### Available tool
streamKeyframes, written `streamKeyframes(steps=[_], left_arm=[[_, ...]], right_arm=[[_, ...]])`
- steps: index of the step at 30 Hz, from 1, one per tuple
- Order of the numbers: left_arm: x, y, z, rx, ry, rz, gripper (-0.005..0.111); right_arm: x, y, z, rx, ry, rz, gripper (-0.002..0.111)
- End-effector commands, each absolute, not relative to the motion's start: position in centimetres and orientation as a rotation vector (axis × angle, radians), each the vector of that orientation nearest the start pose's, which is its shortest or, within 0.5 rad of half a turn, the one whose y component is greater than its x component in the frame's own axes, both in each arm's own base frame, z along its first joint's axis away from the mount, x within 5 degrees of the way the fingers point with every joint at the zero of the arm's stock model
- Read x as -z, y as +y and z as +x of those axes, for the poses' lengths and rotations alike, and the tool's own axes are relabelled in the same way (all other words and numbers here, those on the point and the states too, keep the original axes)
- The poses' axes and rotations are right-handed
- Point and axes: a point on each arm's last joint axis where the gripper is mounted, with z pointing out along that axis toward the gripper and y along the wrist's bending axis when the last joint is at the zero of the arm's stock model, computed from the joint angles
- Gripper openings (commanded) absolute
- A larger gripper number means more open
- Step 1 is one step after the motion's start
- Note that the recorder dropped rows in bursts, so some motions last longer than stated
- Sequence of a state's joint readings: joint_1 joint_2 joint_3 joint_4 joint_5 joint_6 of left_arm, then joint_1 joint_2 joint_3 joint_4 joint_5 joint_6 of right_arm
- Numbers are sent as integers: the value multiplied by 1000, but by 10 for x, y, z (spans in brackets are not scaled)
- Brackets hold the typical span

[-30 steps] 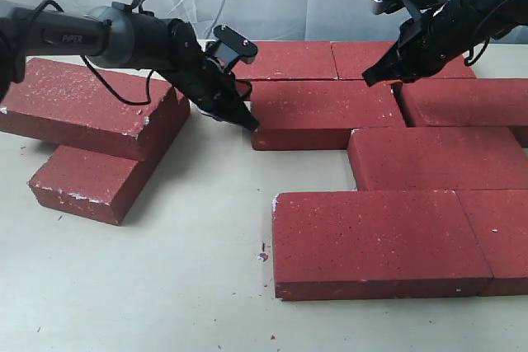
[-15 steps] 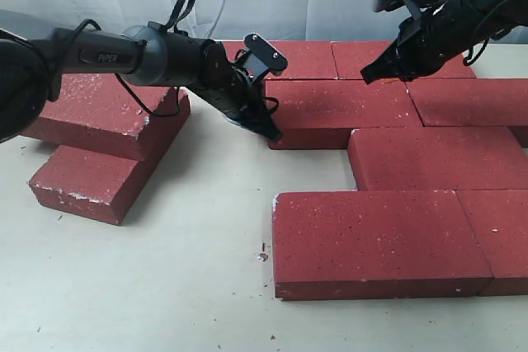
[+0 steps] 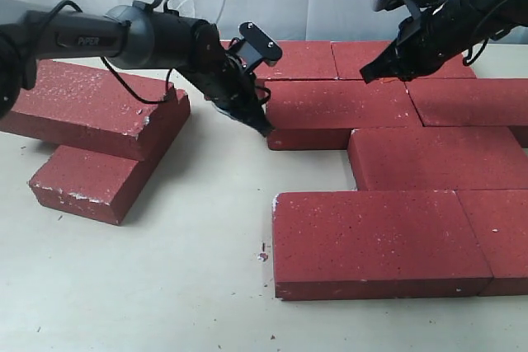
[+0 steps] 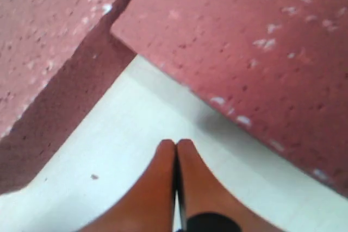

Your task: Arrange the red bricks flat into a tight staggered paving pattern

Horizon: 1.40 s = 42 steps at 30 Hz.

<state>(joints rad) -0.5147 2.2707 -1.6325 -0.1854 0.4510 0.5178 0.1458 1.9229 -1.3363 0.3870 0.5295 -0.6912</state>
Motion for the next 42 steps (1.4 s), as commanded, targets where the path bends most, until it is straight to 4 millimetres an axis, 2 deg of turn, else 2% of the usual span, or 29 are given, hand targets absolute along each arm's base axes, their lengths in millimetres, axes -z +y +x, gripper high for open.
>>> streamKeyframes(steps=[1,8,12,17,22,26,30,36,39,42], left_arm=[[-149,-230,421,164,2357,1071,0],[-221,-217,396,157,2346,1143,0],[-256,-202,385,100,2346,1141,0],[-300,-169,371,48,2363,1086,0],[-334,-123,366,14,2382,926,0],[-346,-79,365,-15,2459,770,0],[-346,-42,364,-41,2545,663,0],[-349,18,370,-113,2549,446,0],[-349,47,371,-140,2538,303,0],[-341,77,373,-133,2555,83,0]], right_arm=[[-203,76,406,-182,2435,-660,-1],[-206,87,404,-390,2449,-526,-1],[-212,103,397,-504,2436,-644,-1],[-215,134,387,-573,2398,-798,-1],[-215,170,373,-607,2367,-921,-1],[-215,195,360,-618,2322,-1044,-1],[-216,217,349,-622,2279,-1106,-1],[-218,250,336,-595,2193,-1155,-1],[-225,264,329,-578,2148,-1214,-1],[-232,276,328,-570,2149,-1218,-1]])
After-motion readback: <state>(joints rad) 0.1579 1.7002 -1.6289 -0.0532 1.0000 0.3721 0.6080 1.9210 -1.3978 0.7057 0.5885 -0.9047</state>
